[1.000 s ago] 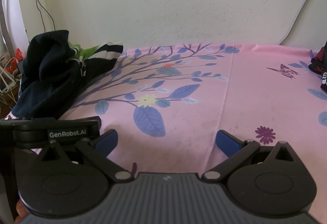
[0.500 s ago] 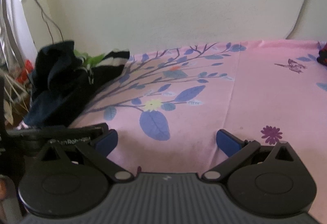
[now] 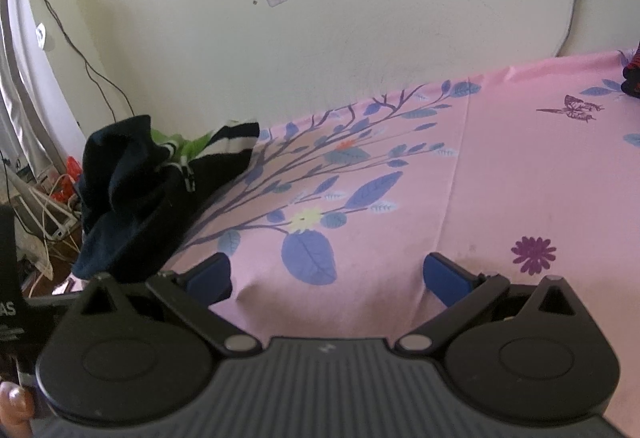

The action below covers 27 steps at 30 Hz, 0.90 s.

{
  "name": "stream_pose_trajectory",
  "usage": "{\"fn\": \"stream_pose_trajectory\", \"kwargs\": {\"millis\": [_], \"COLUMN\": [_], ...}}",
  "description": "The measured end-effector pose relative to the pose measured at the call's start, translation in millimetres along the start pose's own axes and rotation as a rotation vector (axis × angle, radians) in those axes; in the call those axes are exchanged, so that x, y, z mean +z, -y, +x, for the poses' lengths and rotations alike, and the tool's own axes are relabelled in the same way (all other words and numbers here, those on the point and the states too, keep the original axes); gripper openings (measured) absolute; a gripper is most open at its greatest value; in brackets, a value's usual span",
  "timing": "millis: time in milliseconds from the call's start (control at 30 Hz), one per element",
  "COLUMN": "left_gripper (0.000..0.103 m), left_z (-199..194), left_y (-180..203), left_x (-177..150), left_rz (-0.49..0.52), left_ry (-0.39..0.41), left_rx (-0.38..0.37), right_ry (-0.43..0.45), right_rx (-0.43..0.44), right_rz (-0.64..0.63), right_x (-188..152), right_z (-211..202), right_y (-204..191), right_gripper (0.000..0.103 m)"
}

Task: Fold small clothes

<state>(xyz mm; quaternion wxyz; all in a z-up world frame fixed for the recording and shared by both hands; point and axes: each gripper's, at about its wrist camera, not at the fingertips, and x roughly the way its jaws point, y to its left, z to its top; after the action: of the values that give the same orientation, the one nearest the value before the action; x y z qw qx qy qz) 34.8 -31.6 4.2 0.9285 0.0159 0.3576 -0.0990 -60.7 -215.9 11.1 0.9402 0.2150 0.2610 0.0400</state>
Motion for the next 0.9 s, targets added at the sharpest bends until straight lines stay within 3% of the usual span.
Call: {"fn": "stream_pose_trajectory", "kwargs": {"millis": [700,900], "left_gripper": [0.103,0.103], "left_z": [1.5,-7.6], "left_y": [6.9,-0.7], "left_x": [-3.8,-7.1], "left_rz": [0.061,0.032], "left_ry": [-0.014,0.03], "left_rx": [0.034,0.029], "right_ry": [-0.013,-0.009], "right_rx": [0.011,0.024], "right_rz": [-0.015,0.002], "right_x": [1.2,1.3], "right_z": [-0.9,-2.2], "right_y": [0.8,2.7], "right_gripper": [0.097,0.097]}}
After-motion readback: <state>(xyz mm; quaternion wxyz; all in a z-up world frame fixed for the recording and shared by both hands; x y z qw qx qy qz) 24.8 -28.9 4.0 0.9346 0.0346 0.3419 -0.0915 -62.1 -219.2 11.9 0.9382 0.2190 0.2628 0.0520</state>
